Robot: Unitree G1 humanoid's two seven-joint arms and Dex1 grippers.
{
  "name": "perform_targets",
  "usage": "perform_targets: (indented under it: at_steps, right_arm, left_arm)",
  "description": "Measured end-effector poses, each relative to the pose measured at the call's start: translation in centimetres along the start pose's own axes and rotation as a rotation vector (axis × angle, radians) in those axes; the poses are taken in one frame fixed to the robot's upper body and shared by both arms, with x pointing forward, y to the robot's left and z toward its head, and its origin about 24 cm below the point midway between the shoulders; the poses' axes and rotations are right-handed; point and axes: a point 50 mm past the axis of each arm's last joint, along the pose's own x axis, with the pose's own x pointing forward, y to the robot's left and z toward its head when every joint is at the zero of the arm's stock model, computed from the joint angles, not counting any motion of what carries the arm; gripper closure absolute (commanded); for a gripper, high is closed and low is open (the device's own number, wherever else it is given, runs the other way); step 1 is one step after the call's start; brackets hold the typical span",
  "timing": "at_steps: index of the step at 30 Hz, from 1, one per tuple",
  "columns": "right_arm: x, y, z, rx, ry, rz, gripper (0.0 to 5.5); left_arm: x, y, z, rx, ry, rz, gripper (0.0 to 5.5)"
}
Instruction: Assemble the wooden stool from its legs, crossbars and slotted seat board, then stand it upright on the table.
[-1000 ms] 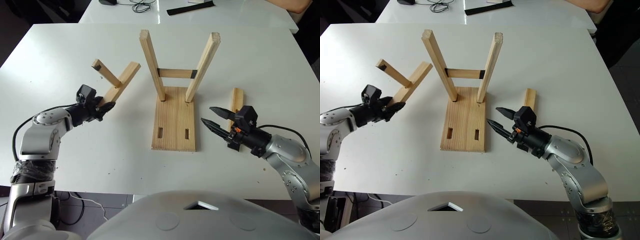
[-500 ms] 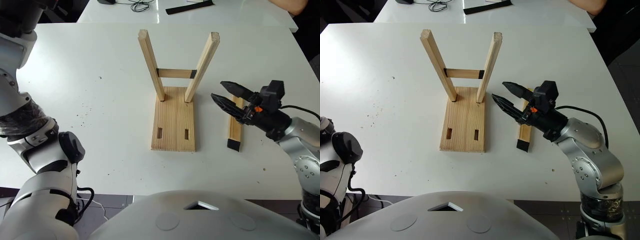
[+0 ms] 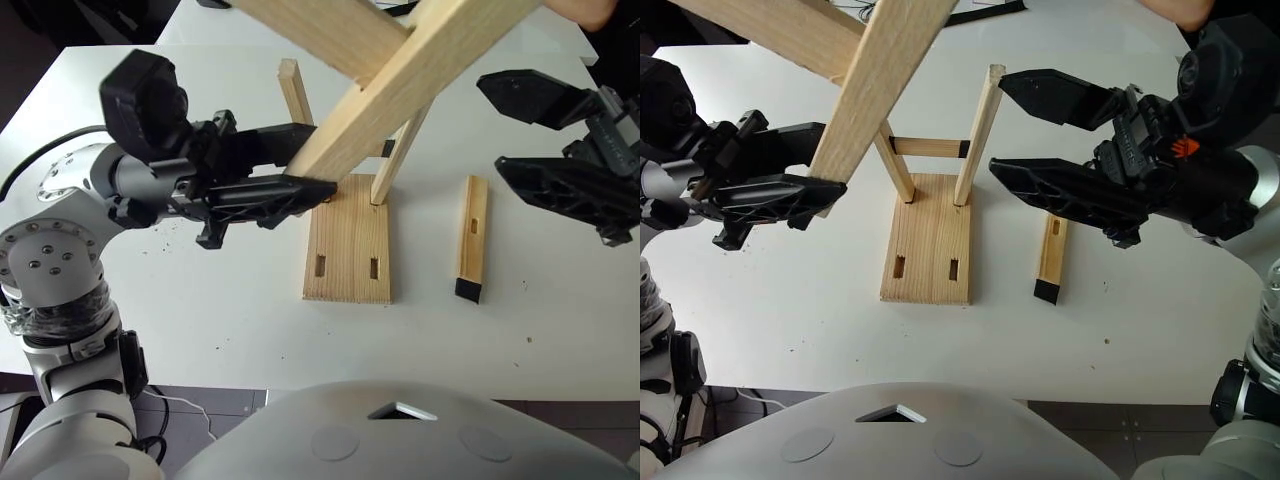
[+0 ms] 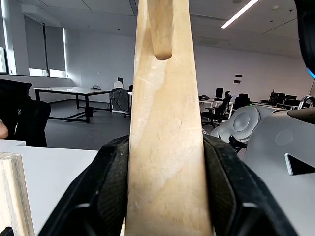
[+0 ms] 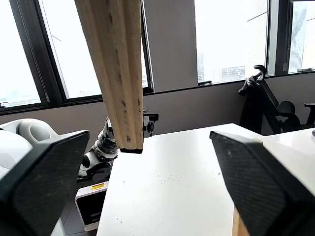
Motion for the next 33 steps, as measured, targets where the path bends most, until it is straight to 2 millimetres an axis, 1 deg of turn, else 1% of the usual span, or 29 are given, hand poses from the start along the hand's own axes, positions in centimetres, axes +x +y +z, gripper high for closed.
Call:
perform_targets:
  at_steps: [2, 6, 9, 13, 19, 20, 21, 26, 31, 33]
  right_arm:
    - [0.6, -0.1, -0.1, 0.009, 0.023, 0.027, 0.15]
    - [1.5, -0.5, 0.3, -0.001, 0.026, 0.056, 0.12]
    - [2.1, -0.6, 0.4, -0.022, 0.042, 0.073, 0.12]
    - [2.5, -0.8, 0.1, -0.023, 0.058, 0.087, 0.71]
    - [2.6, -0.8, -0.2, -0.027, 0.083, 0.105, 1.71]
    - [2.6, -0.8, -0.4, -0.022, 0.095, 0.109, 1.77]
    - [2.7, -0.8, -0.5, -0.018, 0.100, 0.112, 1.99]
    - [2.6, -0.9, -0.5, -0.032, 0.110, 0.114, 2.68]
    - [2.6, -1.0, -0.4, -0.046, 0.115, 0.115, 3.46]
    - [2.6, -1.1, -0.4, -0.054, 0.123, 0.110, 3.49]
  left_arm:
    - [-0.1, 0.1, -0.6, 0.012, 0.034, -0.004, 3.50]
    - [-0.8, 0.6, -2.4, 0.017, 0.124, 0.032, 3.50]
    - [-0.8, 0.8, -2.9, 0.037, 0.147, 0.037, 3.50]
    - [-0.8, 1.0, -3.4, 0.045, 0.160, 0.054, 3.50]
    - [-0.7, 1.2, -3.6, 0.052, 0.147, 0.057, 3.50]
    - [-0.7, 1.2, -3.6, 0.055, 0.144, 0.056, 3.50]
    - [-0.6, 1.2, -3.6, 0.054, 0.143, 0.055, 3.50]
    - [-0.5, 1.2, -3.7, 0.051, 0.139, 0.049, 3.50]
    - [-0.5, 1.2, -4.5, 0.055, 0.170, 0.038, 3.50]
    - [-0.5, 1.2, -4.7, 0.060, 0.176, 0.040, 3.50]
